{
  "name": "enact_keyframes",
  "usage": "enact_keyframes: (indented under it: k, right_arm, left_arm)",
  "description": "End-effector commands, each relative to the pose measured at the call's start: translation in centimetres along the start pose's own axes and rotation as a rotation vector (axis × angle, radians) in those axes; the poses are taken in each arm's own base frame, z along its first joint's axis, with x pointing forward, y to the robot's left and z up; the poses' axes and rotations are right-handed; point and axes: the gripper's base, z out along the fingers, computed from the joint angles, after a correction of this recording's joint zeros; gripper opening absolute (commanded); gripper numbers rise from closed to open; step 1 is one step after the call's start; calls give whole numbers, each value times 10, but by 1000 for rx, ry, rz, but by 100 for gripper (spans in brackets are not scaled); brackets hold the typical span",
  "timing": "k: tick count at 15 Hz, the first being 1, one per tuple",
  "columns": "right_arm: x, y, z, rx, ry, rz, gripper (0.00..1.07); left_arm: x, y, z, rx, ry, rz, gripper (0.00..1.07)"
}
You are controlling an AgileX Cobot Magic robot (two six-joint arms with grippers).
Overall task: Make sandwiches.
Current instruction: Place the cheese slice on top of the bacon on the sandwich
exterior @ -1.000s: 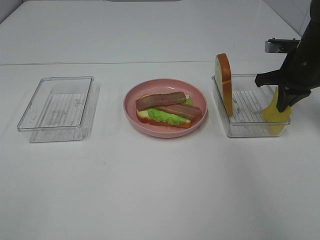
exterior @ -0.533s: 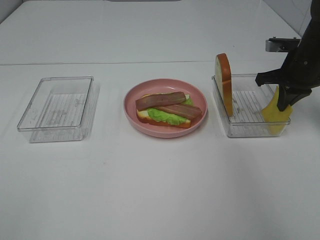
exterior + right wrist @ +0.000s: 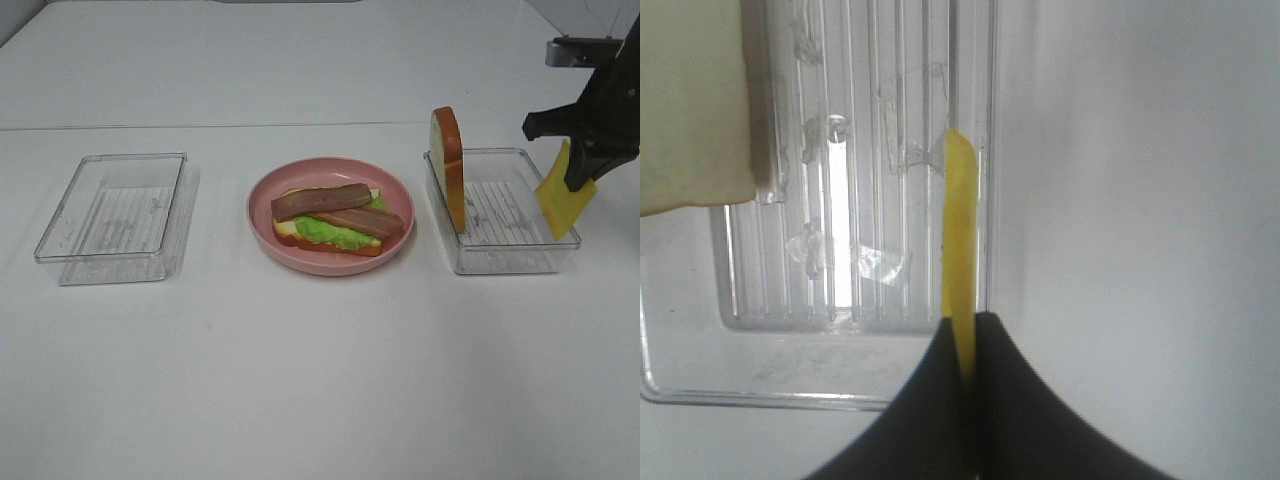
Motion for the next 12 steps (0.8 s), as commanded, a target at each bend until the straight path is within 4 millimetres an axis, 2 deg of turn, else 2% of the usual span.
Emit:
enact_keyframes:
  k: [1, 3, 5, 7, 9, 10, 12]
  right_arm:
    - [3, 4, -44, -13, -74, 7, 0]
    - [4, 11, -74, -9, -106, -15, 0]
    - [6, 23, -96, -9, -144, -41, 0]
    - [9, 55, -119, -25, -193, -127, 0]
    - [12, 77, -127, -37, -200, -186, 0]
    - [15, 99, -132, -47, -211, -246, 0]
    - [22, 131, -131, -71, -218, -310, 0]
  left_arm:
    - [1, -1, -2, 7, -20, -1, 91]
    - [1, -1, -2, 7, -20, -1, 91]
    - [1, -1, -2, 7, -20, -1, 91]
    - [1, -1, -2, 7, -20, -1, 91]
    - [1, -1, -2, 7, -20, -1, 91]
    - [1, -1, -2, 7, -20, -1, 91]
    - [1, -1, -2, 7, -20, -1, 91]
